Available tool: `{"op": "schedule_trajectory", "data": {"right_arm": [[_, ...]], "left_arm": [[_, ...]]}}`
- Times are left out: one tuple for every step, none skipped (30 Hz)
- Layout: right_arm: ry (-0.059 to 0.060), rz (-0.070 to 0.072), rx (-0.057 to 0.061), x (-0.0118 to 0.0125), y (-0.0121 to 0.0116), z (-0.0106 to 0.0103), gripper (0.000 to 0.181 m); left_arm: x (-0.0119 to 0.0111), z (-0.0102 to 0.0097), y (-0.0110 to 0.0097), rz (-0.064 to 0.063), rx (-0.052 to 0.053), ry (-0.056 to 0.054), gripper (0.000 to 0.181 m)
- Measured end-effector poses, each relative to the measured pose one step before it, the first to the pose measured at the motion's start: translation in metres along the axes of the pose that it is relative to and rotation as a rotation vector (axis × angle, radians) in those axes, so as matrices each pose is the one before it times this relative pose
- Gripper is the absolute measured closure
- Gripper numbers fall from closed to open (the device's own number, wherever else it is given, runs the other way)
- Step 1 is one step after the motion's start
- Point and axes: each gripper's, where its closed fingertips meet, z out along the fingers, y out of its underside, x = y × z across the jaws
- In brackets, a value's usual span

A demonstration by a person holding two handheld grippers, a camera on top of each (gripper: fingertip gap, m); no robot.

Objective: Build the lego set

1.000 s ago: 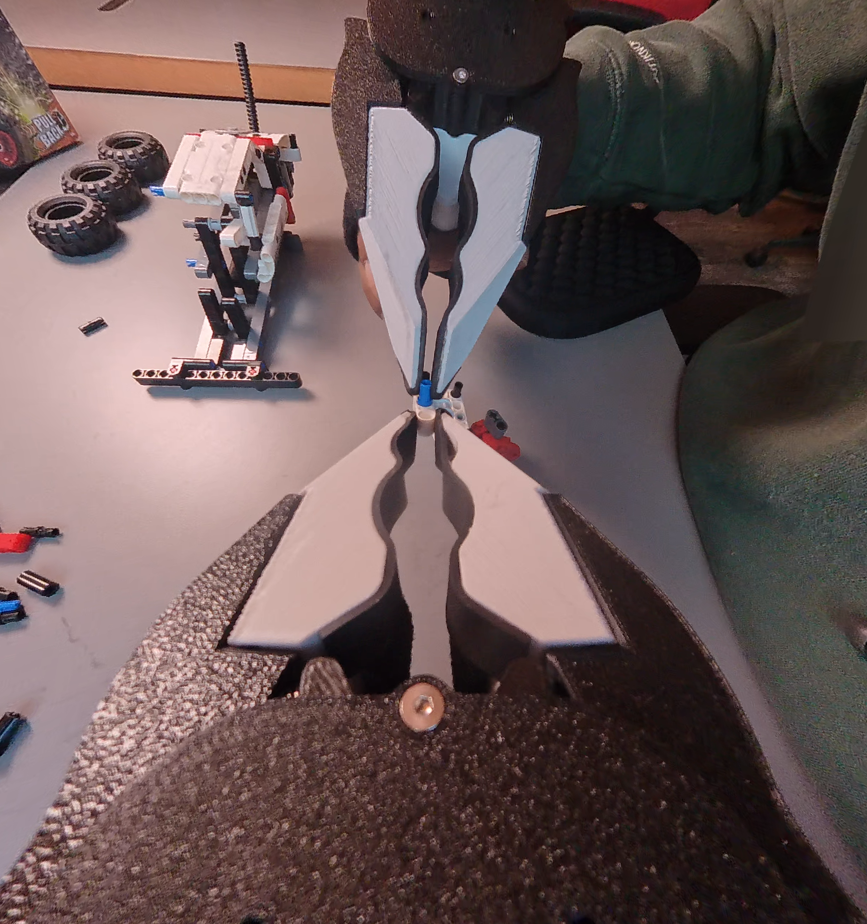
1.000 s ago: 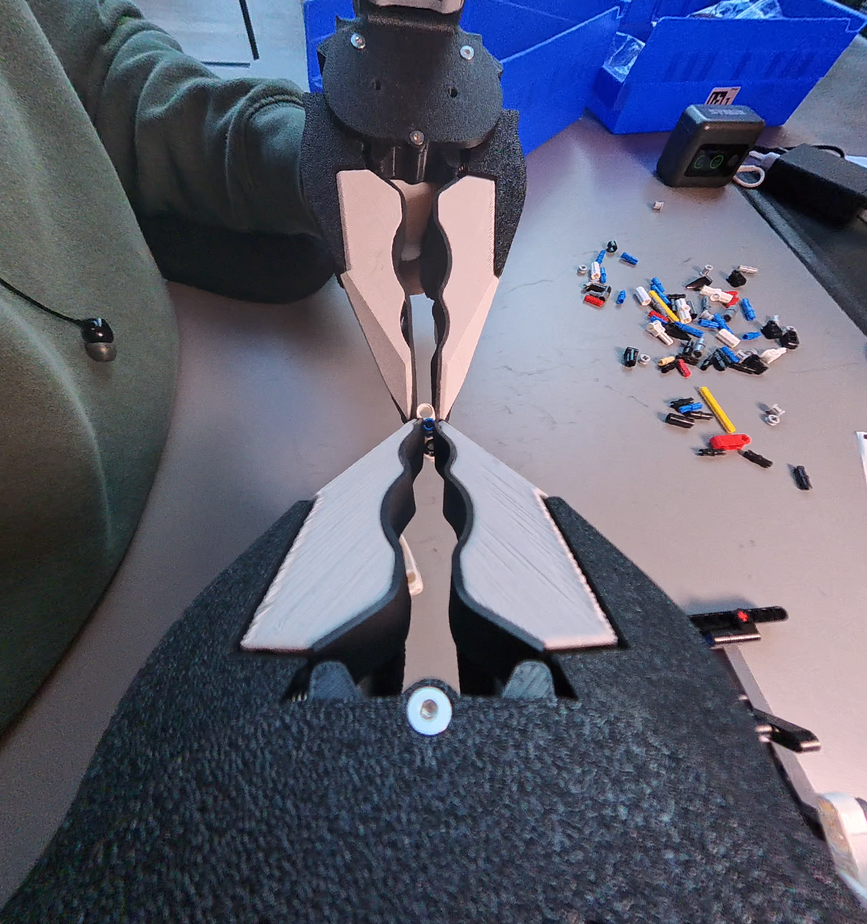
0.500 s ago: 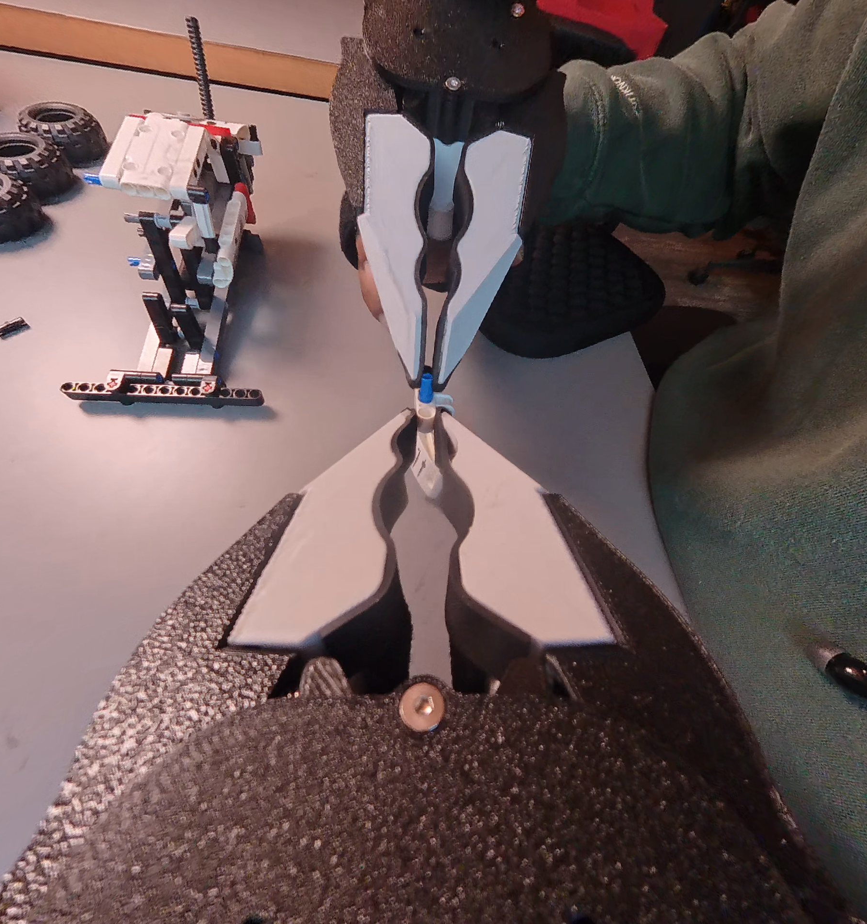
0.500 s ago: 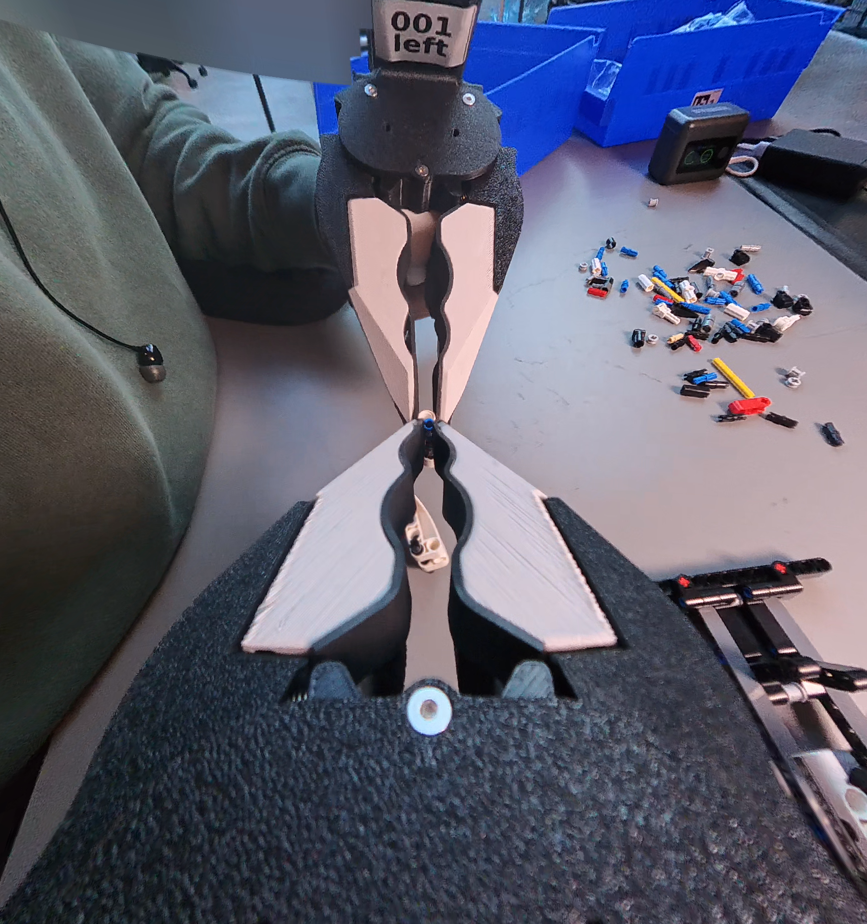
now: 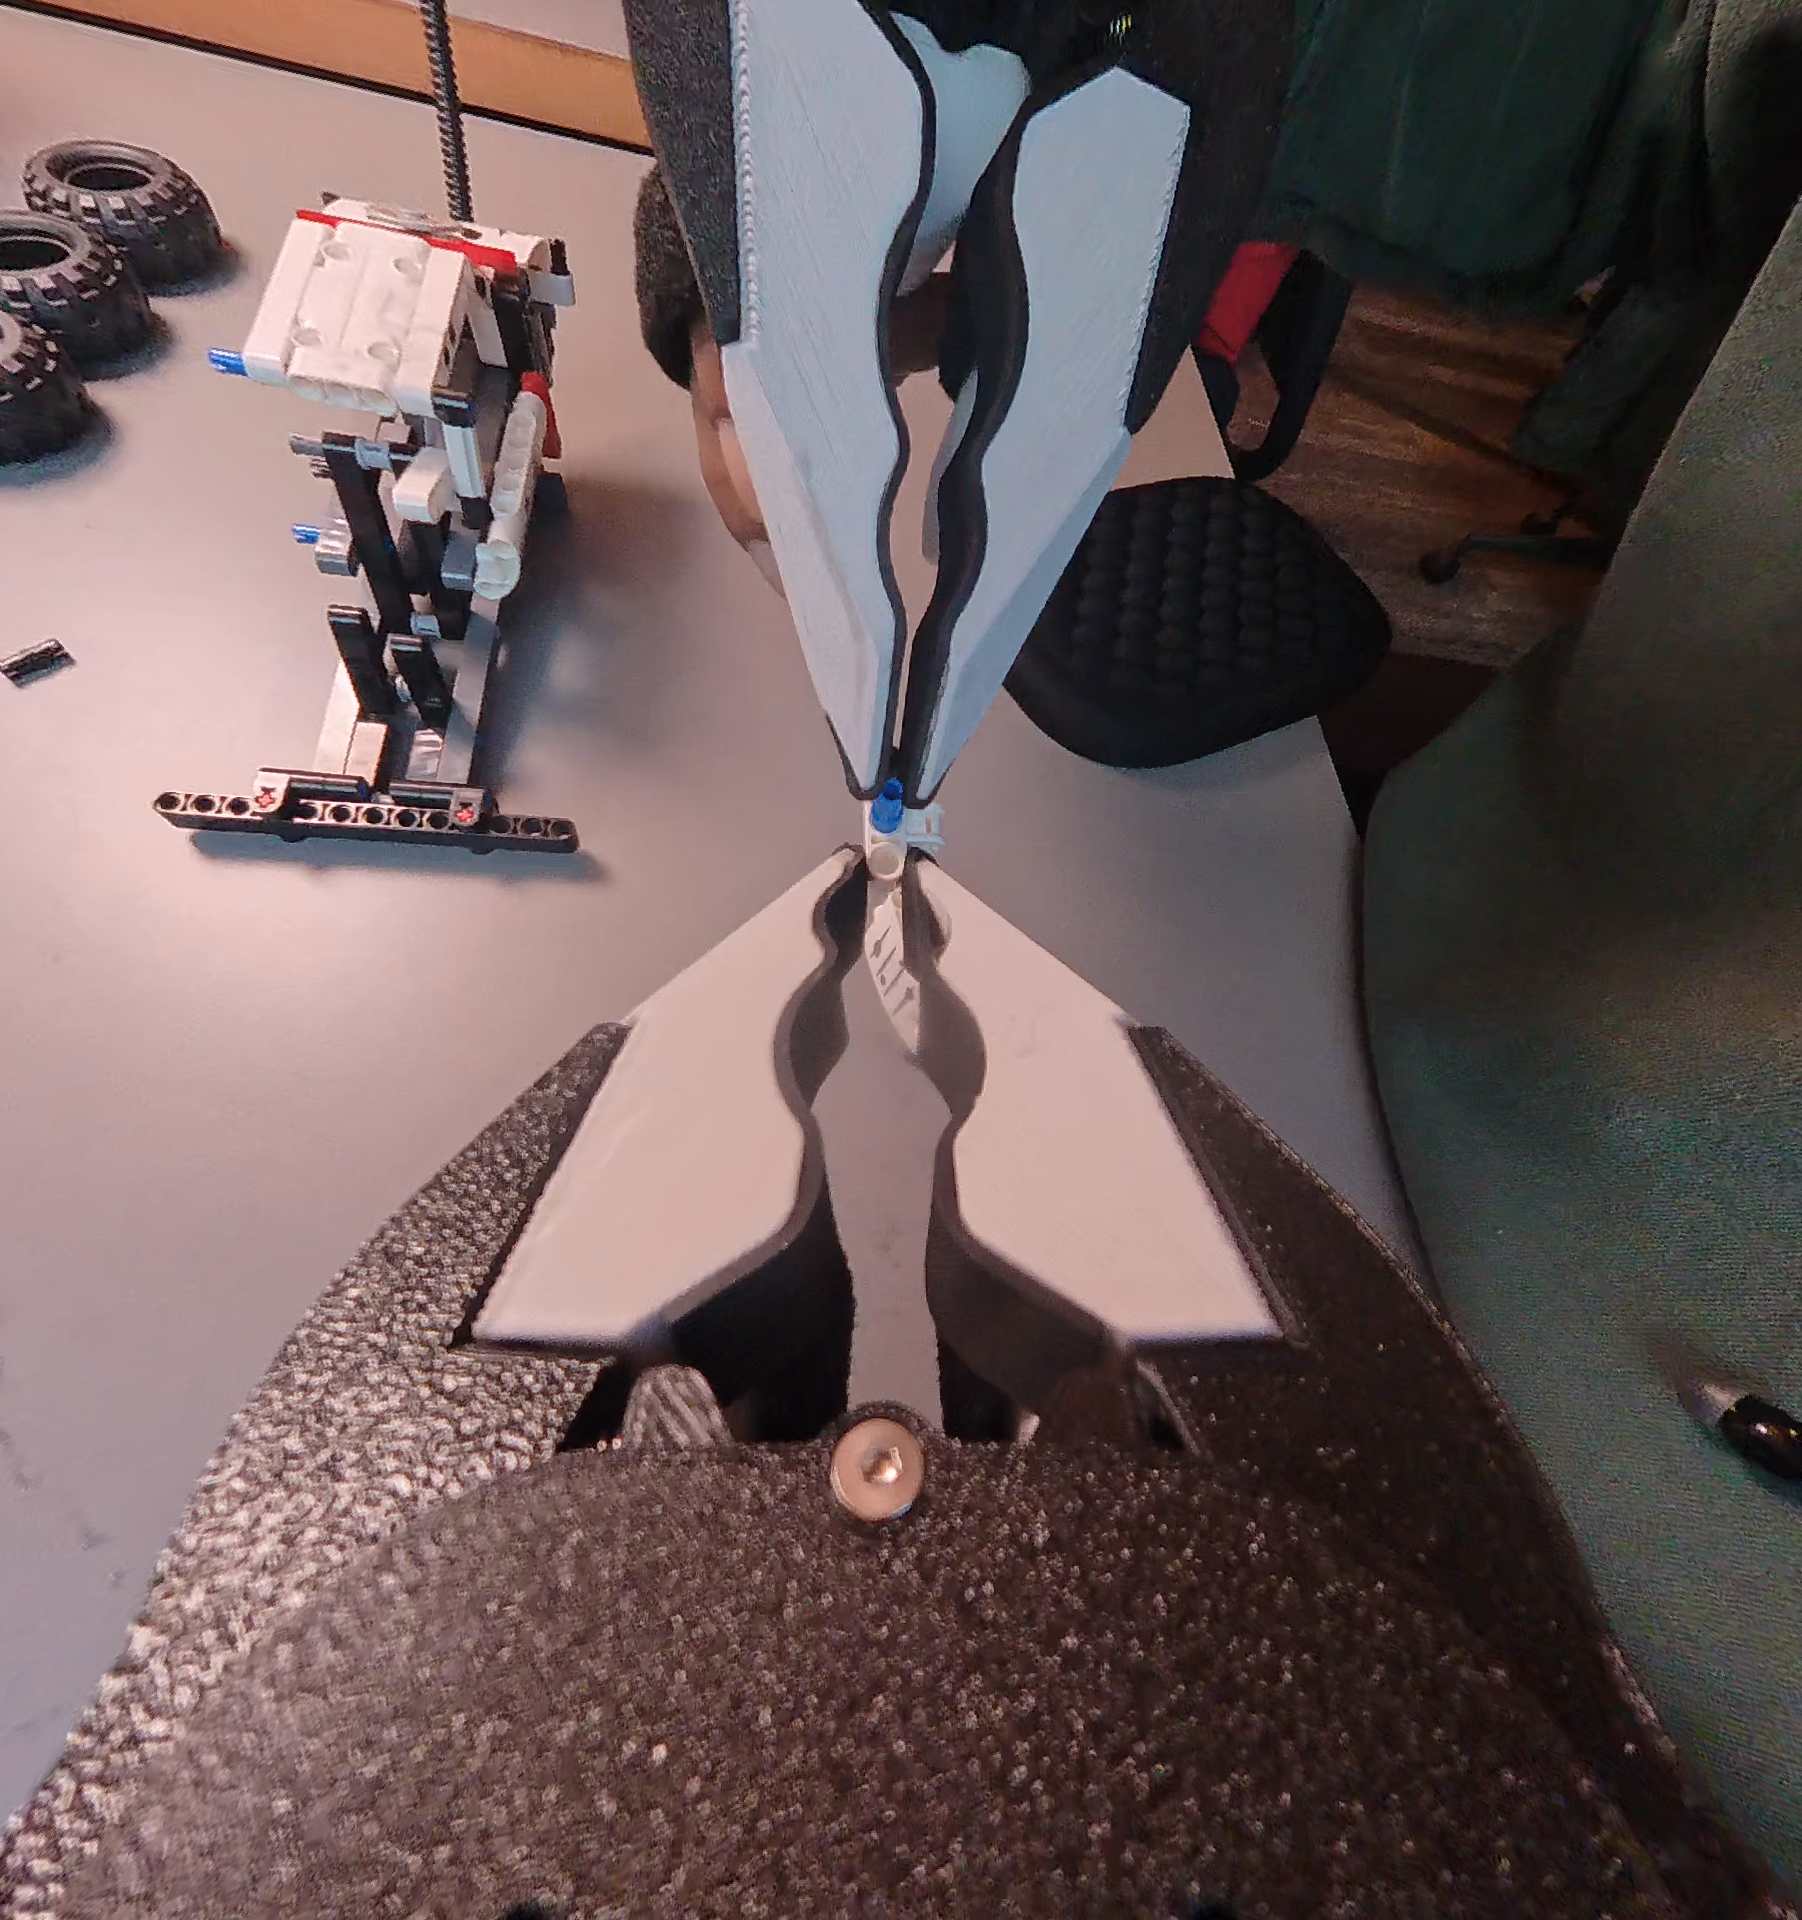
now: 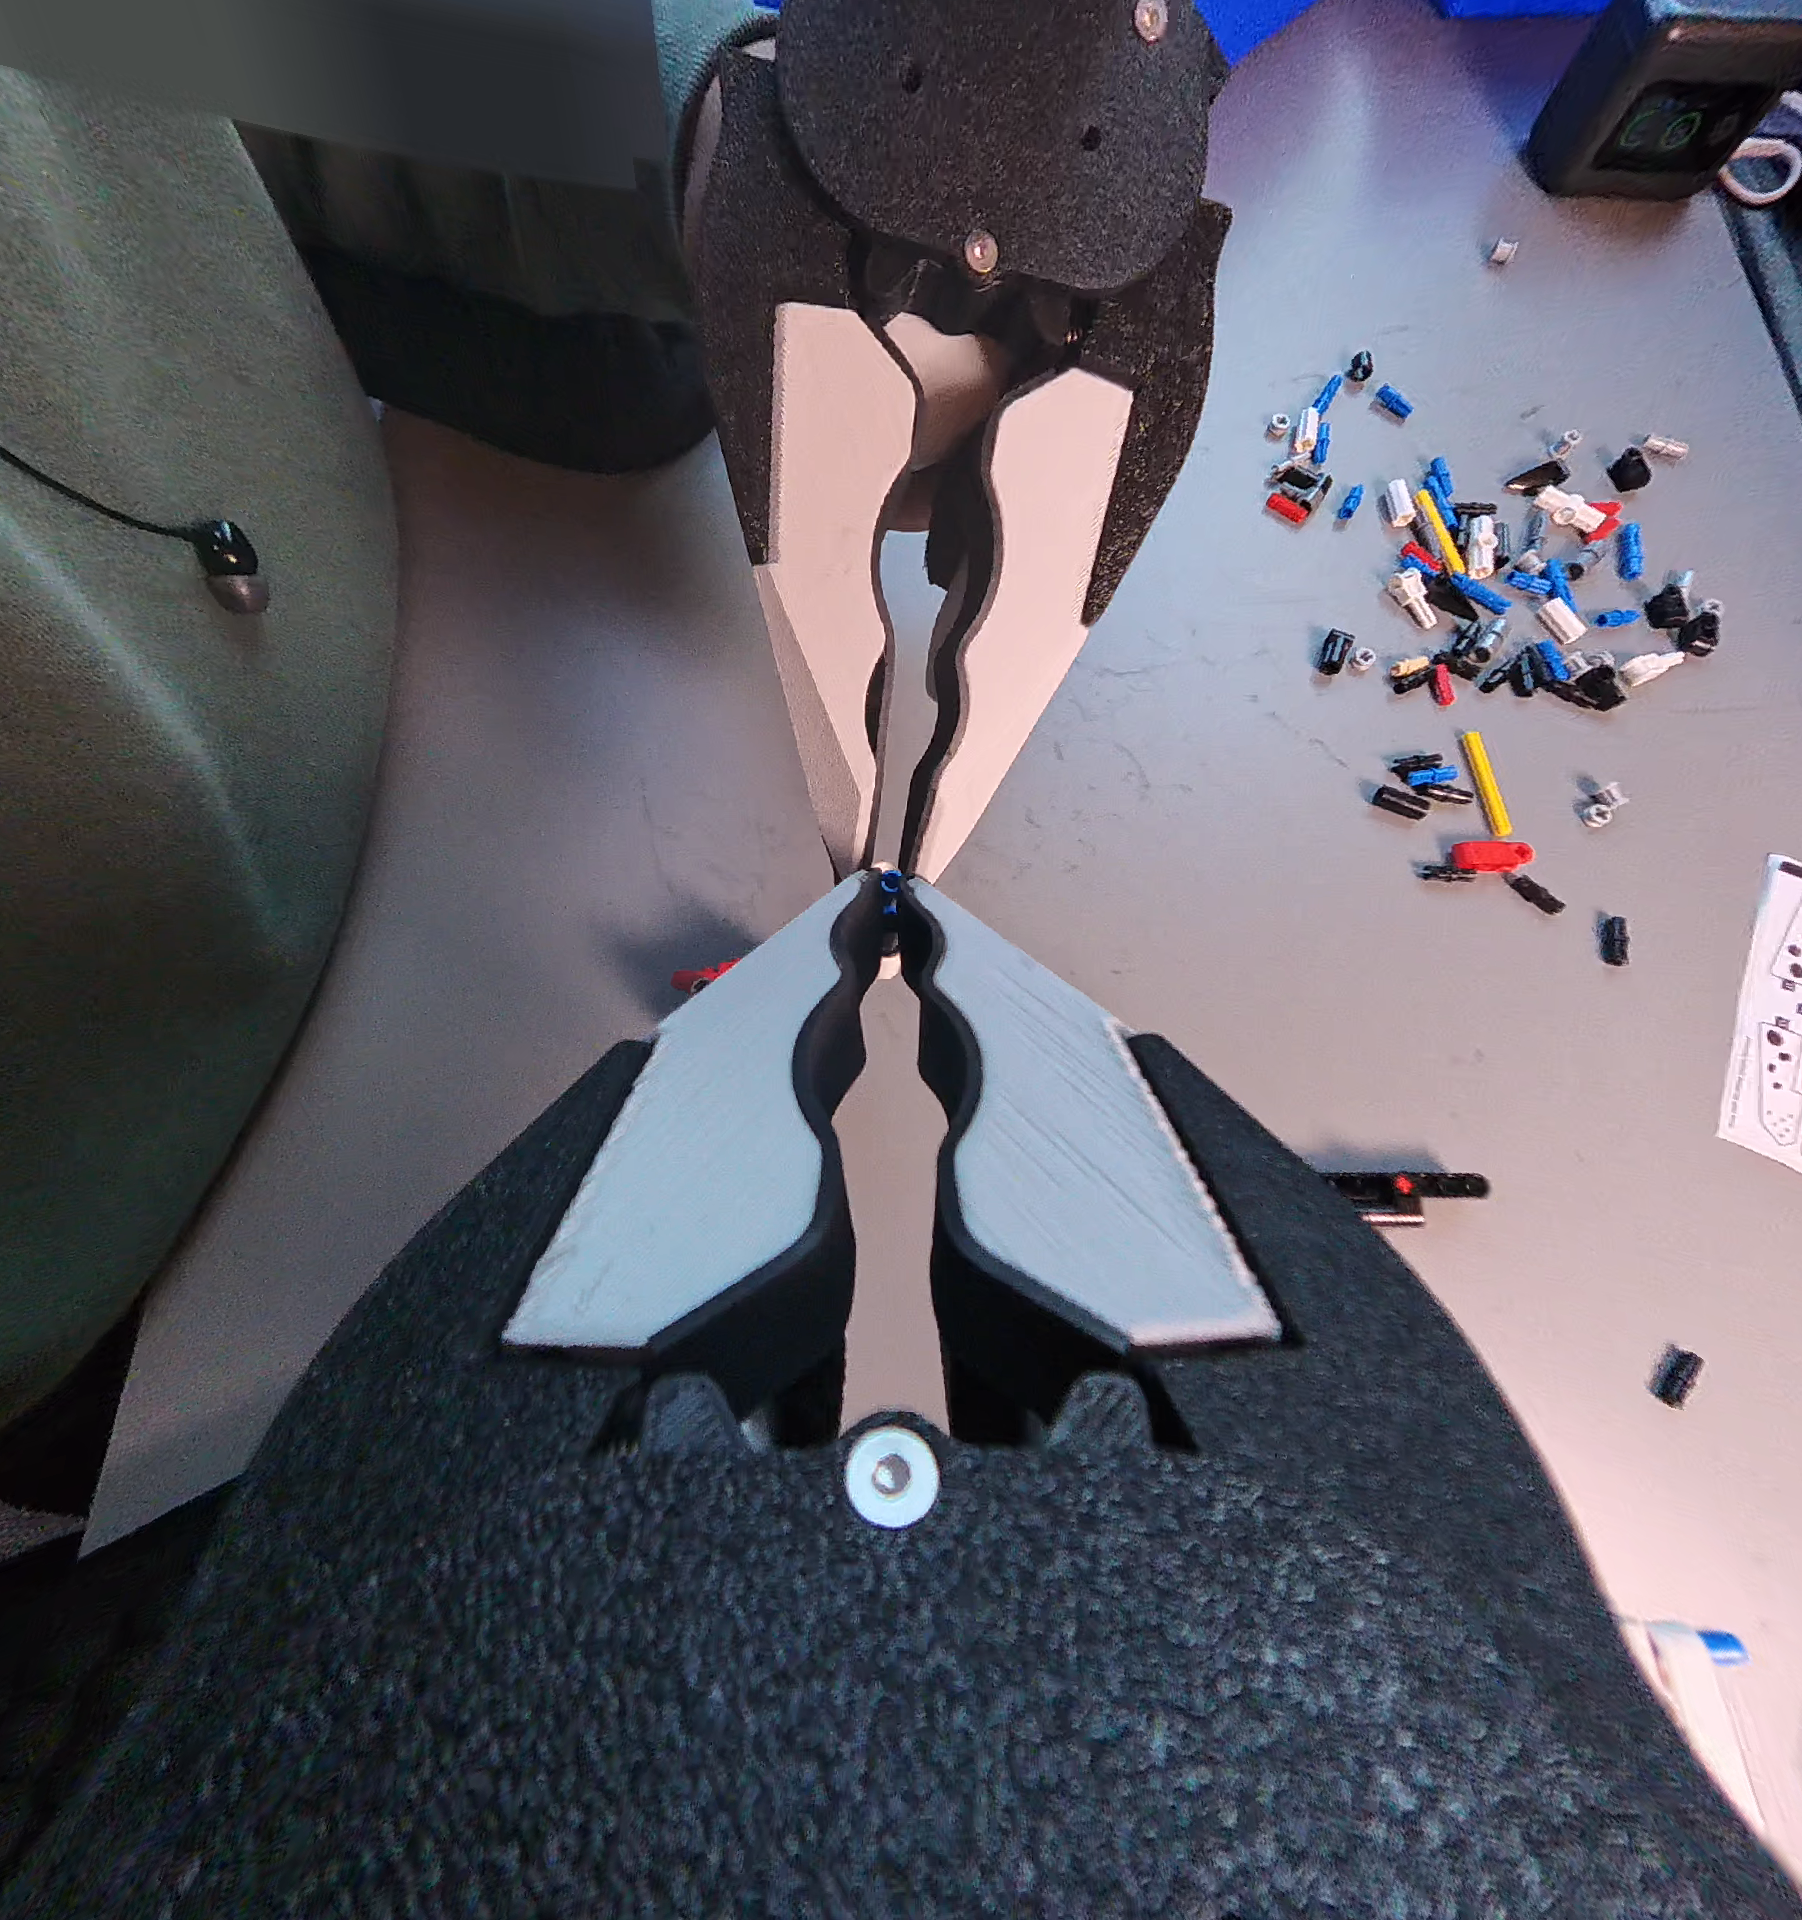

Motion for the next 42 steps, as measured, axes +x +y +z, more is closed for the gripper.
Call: {"op": "schedule_trajectory", "data": {"right_arm": [[-0.0004, 0.0228, 0.0219, 0.00202, -0.00197, -0.00101, 0.181], [0.007, 0.0245, 0.0308, 0.00252, -0.00181, -0.00046, 0.181], [0.0157, 0.0229, 0.0448, 0.00297, -0.0035, -0.00087, 0.181], [0.0155, 0.0294, 0.0571, 0.0035, -0.00484, -0.00202, 0.181], [-0.0077, 0.0374, 0.0561, -0.00012, -0.0038, -0.00087, 0.181], [0.0057, 0.0447, 0.044, 0.00167, 0.00013, 0.00137, 0.18], [0.0055, 0.0519, 0.0628, 0.00202, -0.0004, 0.00129, 0.18], [-0.0119, 0.0496, 0.0776, -0.00105, -0.00229, -0.00028, 0.18], [0.0028, 0.0299, 0.0793, -0.00019, -0.00363, -0.00097, 0.179], [0.0186, 0.0174, 0.048, 0.00177, -0.00041, -0.0004, 0.179], [-0.0005, 0.0122, 0.0363, -0.00175, 0.00048, 0.00102, 0.179], [-0.0118, 0.0137, 0.0485, -0.0041, -0.00161, 0.002, 0.179], [-0.0031, 0.0111, 0.0309, -0.00202, -0.00006, 0.00283, 0.179], [0.005, -0.0026, 0.0148, -0.00031, 0.00166, 0.00289, 0.179], [-0.0009, -0.0027, 0.0162, -0.00091, 0.0006, 0.00253, 0.179], [-0.0172, 0.0085, 0.0229, -0.00274, -0.00134, 0.0018, 0.179], [-0.0015, 0.0072, 0.002, -0.00022, 0.00112, 0.00097, 0.179], [0.0035, -0.0127, -0.0096, 0.00079, 0.00275, -0.00044, 0.179], [-0.0071, -0.002, -0.0083, -0.00096, 0.00211, -0.00005, 0.179], [-0.0056, -0.0069, -0.0134, -0.00094, 0.00285, -0.00012, 0.179], [0.0033, -0.0137, -0.0265, 0.00057, 0.00486, 0.00006, 0.18], [-0.0007, -0.0062, -0.0226, 0.0003, 0.00418, -0.00016, 0.18], [-0.0038, -0.0028, -0.0155, 0.00034, 0.00268, -0.0007, 0.18], [-0.0038, -0.0035, -0.0106, 0.00099, 0.00164, -0.00129, 0.18], [-0.0078, 0.0152, 0.0576, 0.00147, -0.00879, -0.00534, 0.181], [-0.0109, 0.0856, 0.1925, 0.00705, -0.03567, -0.02202, 0.181], [0.0434, -0.0141, 0.0798, 0.01028, -0.02612, -0.02098, 0.181], [0.0569, -0.0941, -0.0816, 0.00575, 0.00369, -0.00927, 0.181], [0.021, -0.0485, -0.138, -0.00204, 0.02147, 0.00274, 0.181], [0.0065, -0.0072, -0.0906, -0.00463, 0.01651, 0.00802, 0.181], [0.0027, -0.01, -0.0489, -0.0035, 0.00746, 0.00767, 0.181], [0.003, -0.0218, -0.0007, -0.00203, -0.00369, 0.00474, 0.181], [0.0056, -0.0252, 0.0286, -0.00063, -0.01007, 0.00263, 0.179], [-0.0021, -0.018, 0.0083, -0.00115, -0.0066, 0.00379, 0.166], [-0.0137, -0.0147, -0.0389, -0.0024, 0.00265, 0.00598, 0.158], [-0.0119, -0.0114, -0.042, -0.00252, 0.00567, 0.00694, 0.155], [-0.0117, -0.0025, -0.0172, -0.0028, 0.00354, 0.00653, 0.155], [-0.0174, 0.0103, -0.0054, -0.003, 0.00149, 0.00534, 0.156], [-0.0129, 0.0071, -0.0151, -0.0015, 0.00211, 0.00431, 0.158], [-0.0004, -0.0084, -0.0217, 0.00028, 0.00278, 0.00343, 0.162], [0.0055, -0.0137, -0.0253, 0.00143, 0.00353, 0.00296, 0.164], [-0.0062, -0.0103, -0.0164, -0.00021, 0.00232, 0.00242, 0.168]], "left_arm": [[-0.00132, -0.00147, -0.00169, -0.0013, 0.0048, -0.005, 0.174], [-0.00193, -0.00201, -0.00145, -0.0001, 0.0063, -0.0081, 0.174], [-0.00236, -0.00271, -0.00225, -0.0032, 0.0193, -0.011, 0.174], [-0.00269, -0.00363, -0.00456, -0.0125, 0.0397, -0.0113, 0.174], [-0.0001, -0.00384, -0.00471, -0.0037, 0.0415, 0.004, 0.174], [-0.00073, -0.00294, -0.0015, 0.0015, 0.0167, -0.0041, 0.175], [-0.00168, -0.00215, -0.00015, -0.0107, 0.0081, -0.0094, 0.175], [0.00046, -0.00216, -0.00119, -0.0279, 0.0236, 0.011, 0.174], [0.00246, -0.00315, -0.00279, -0.0401, 0.0435, 0.0306, 0.168], [0.00209, -0.00377, -0.00172, -0.048, 0.0434, 0.0335, 0.156], [0.00034, -0.00315, 0.00086, -0.0461, 0.0269, 0.0241, 0.15], [-0.00091, -0.0014, 0.00072, -0.031, 0.0232, 0.0104, 0.142], [0.00091, 0.00068, -0.00078, -0.0136, 0.0243, 0.0087, 0.138], [0.00298, 0.00275, -0.00046, 0.0011, 0.0119, 0.01, 0.138], [0.00305, 0.00348, 0.00038, 0.0191, -0.0043, 0.0011, 0.145], [0.00304, 0.00303, 0.00146, 0.0363, -0.0158, -0.0046, 0.164], [-0.00001, 0.00158, 0.00245, 0.0436, -0.0262, -0.0233, 0.166], [-0.00166, -0.00035, 0.00265, 0.0354, -0.0309, -0.029, 0.166], [-0.00017, -0.00025, 0.00295, 0.0162, -0.0284, -0.0139, 0.166], [0.00075, 0.0003, 0.00323, 0.0053, -0.0227, -0.0023, 0.166], [-0.00046, 0.00066, 0.00479, 0.0058, -0.0283, -0.0051, 0.166], [-0.00095, 0.00126, 0.00514, 0.0127, -0.0284, -0.0072, 0.166], [-0.00032, 0.0013, 0.00329, 0.0007, -0.0154, 0.0024, 0.166], [-0.00037, 0.00127, 0.0017, -0.0079, -0.0036, 0.0078, 0.166], [-0.0025, 0.00107, 0.0038, -0.0057, -0.0184, -0.0051, 0.167], [-0.01463, -0.00047, 0.02471, 0.0299, -0.1247, -0.0752, 0.166], [-0.00817, -0.0016, 0.01905, -0.0253, -0.0486, -0.0239, 0.166], [0.00279, -0.00856, -0.00901, -0.0814, 0.1105, 0.0463, 0.166], [0.00168, -0.00986, -0.01841, -0.005, 0.0882, -0.0055, 0.166], [-0.00026, -0.00452, -0.01574, 0.0621, 0.0293, -0.034, 0.166], [0.00115, 0.00043, -0.01193, 0.0384, 0.0092, -0.0009, 0.166], [0.00034, 0.00365, -0.00419, 0.0243, -0.011, 0.0055, 0.166], [-0.00115, 0.00447, 0.0036, 0.0254, -0.0311, -0.0043, 0.166], [-0.00057, 0.00389, 0.00504, 0.0176, -0.0238, -0.0061, 0.166], [0.00063, 0.00259, 0.00311, 0.007, -0.0076, -0.0041, 0.166], [0.00098, 0.00145, 0.00095, 0.0063, 0.0013, -0.0073, 0.166], [0.00097, 0.00069, -0.00026, 0.0122, 0.0023, -0.013, 0.166], [0.001, 0.00041, 0.0004, 0.0158, -0.0081, -0.0134, 0.166], [0.00086, 0.00018, 0.00056, 0.0162, -0.0097, -0.0126, 0.166], [0.00093, -0.00023, -0.00044, 0.0107, -0.0008, -0.0071, 0.166], [0.00118, -0.00051, -0.00136, 0.0024, 0.0061, 0.0002, 0.166], [0.00059, -0.00059, -0.00088, 0.0021, 0.0028, -0.0006, 0.166]]}}
